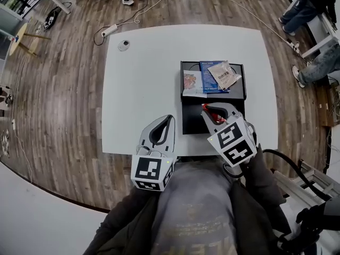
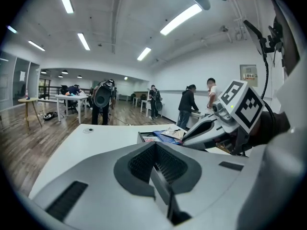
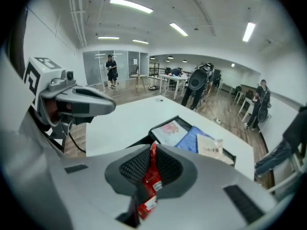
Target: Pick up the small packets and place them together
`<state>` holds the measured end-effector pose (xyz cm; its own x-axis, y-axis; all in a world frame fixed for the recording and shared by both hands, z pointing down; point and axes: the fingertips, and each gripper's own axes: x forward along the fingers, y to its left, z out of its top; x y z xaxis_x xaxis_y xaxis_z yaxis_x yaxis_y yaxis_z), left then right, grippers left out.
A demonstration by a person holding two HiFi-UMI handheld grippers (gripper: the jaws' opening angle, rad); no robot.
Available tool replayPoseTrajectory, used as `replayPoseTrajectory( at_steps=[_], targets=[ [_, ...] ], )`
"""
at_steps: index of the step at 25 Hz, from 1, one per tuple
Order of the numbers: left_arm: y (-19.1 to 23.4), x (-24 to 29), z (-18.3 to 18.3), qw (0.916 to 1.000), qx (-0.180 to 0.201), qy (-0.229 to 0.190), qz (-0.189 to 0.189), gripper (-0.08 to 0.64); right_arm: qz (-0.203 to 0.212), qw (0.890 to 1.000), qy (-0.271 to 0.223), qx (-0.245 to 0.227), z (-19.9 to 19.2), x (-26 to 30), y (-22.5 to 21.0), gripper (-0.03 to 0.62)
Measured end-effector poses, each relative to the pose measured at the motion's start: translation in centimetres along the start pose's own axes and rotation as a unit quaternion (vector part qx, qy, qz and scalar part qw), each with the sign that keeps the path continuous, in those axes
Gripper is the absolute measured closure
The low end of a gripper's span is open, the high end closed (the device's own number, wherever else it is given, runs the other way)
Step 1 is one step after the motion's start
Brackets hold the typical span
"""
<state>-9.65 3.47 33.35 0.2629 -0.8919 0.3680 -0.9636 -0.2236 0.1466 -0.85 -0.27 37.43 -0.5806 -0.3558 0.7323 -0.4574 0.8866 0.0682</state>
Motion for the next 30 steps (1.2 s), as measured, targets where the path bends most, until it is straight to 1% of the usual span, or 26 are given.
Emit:
replayPoseTrajectory(
  at_steps=[3,5,8,12,16,20,25,30],
  targets=[
    [1.0,-0.1,0.4,0.9998,-0.003,-0.004,0.019,0.558,-0.020,1.000,-0.021,-0.006,2.2,-0.1,-2.6,0.555],
    [1.6,-0.1,0.5,0.9995,-0.007,-0.003,0.031,0.558,-0.033,0.999,-0.027,-0.008,3.2,0.4,-4.5,0.555],
    [2.4,0.0,0.2,0.9988,-0.016,0.004,0.046,0.558,-0.043,0.999,-0.024,-0.007,4.1,1.7,-7.1,0.555],
    [3.5,0.3,-0.5,0.9976,-0.027,0.017,0.062,0.558,-0.046,0.999,-0.011,-0.006,4.3,3.8,-9.1,0.555],
    [4.1,0.8,-1.2,0.9963,-0.039,0.029,0.071,0.558,-0.046,0.999,-0.001,0.004,3.9,5.1,-9.8,0.555],
    [4.3,1.4,-1.5,0.9958,-0.045,0.033,0.072,0.558,-0.040,0.999,0.000,0.006,3.8,5.8,-9.8,0.554],
    [4.3,1.8,-1.3,0.9960,-0.046,0.033,0.069,0.558,-0.028,0.999,-0.008,0.013,4.1,5.8,-9.6,0.526],
    [4.3,1.8,-1.2,0.9964,-0.045,0.029,0.066,0.558,-0.039,0.999,-0.017,0.006,4.5,5.2,-9.5,0.514]
  ],
)
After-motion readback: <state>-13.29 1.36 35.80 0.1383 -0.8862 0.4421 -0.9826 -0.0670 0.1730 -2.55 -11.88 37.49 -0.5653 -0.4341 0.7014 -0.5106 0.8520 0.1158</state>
